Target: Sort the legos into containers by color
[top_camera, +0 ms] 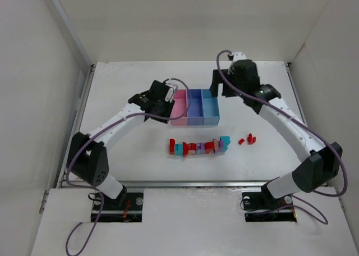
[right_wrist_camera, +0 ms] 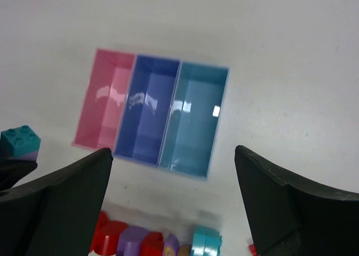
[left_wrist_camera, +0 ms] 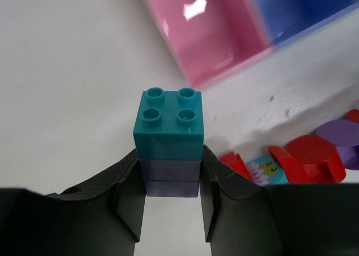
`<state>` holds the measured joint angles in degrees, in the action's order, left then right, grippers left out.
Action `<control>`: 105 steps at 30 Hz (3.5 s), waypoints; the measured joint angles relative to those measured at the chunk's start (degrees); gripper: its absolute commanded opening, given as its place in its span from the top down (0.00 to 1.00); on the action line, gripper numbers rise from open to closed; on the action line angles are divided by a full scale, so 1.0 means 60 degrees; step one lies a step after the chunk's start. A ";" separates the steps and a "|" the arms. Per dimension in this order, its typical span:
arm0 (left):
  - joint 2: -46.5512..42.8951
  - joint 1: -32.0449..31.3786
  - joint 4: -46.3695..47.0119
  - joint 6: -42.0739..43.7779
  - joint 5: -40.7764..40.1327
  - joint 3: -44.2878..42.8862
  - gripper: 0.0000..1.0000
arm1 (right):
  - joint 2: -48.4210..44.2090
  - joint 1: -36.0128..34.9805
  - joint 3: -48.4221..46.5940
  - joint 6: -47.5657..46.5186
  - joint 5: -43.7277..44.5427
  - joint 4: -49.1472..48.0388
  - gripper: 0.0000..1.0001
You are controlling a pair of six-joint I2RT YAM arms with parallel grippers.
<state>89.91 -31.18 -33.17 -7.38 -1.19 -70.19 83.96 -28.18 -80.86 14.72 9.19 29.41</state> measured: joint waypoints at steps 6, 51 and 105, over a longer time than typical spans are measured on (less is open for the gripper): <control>-0.2058 -0.0317 0.3104 0.4943 0.0809 0.0044 1.00 | -0.0397 0.0900 -0.0627 -0.0838 -0.3246 -0.1009 0.05; -0.2204 -0.0091 0.6003 0.5905 0.4484 0.0736 1.00 | 0.0692 -0.0288 -0.0379 0.0667 -0.6543 -0.2903 1.00; 0.3934 -0.0685 0.3719 0.0412 0.1938 -0.3381 0.87 | 0.1089 0.1923 0.0197 0.0135 -0.1362 -0.0379 0.07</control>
<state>113.51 -35.29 -10.85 -4.91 10.44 -90.48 90.50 -16.64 -79.68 15.53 1.02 27.14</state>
